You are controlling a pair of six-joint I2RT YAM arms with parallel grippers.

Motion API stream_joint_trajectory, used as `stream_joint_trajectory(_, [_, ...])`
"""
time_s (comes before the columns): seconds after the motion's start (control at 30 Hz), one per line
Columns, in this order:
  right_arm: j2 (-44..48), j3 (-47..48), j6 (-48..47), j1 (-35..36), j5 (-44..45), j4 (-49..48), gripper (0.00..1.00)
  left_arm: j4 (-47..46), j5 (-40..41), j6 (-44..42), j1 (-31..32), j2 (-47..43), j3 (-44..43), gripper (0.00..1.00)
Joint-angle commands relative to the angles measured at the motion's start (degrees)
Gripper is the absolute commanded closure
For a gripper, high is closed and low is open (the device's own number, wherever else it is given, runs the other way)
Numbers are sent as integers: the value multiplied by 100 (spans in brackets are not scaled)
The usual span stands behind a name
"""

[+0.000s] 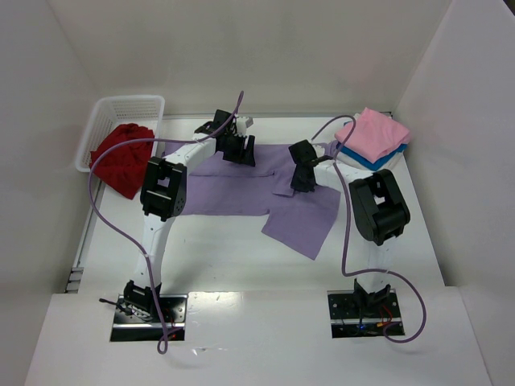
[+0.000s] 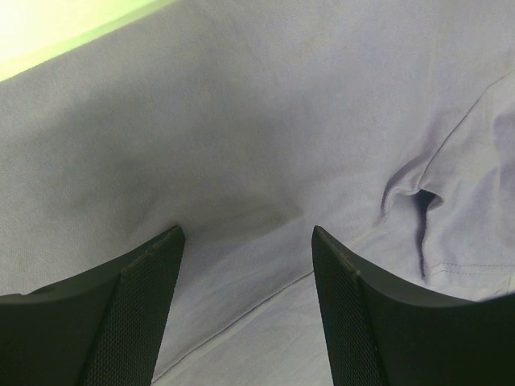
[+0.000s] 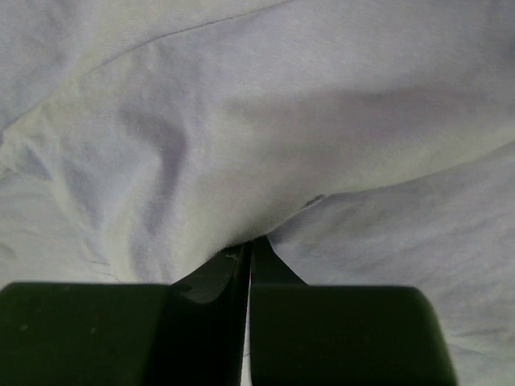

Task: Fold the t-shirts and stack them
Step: Fold the flattened tshirt in 1/3 of the way

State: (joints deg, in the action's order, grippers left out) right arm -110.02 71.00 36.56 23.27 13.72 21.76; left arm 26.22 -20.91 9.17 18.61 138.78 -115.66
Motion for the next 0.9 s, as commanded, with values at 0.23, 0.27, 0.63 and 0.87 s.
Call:
stream_joint_trajectory(0.23, [999, 11, -78, -269, 746, 874, 100, 428, 43, -91, 11, 571, 105, 26])
stream_joint_trajectory(0.27, [1174, -155, -78, -331, 747, 935, 100, 428, 43, -91, 11, 571, 105, 26])
stream_joint_trajectory(0.63, [1553, -1000, 36, -586, 509, 1041, 100, 428, 43, -91, 11, 571, 105, 26])
stream_joint_trajectory(0.87, [1615, -1255, 89, -586, 509, 1102, 90, 481, 43, -143, 11, 571, 105, 26])
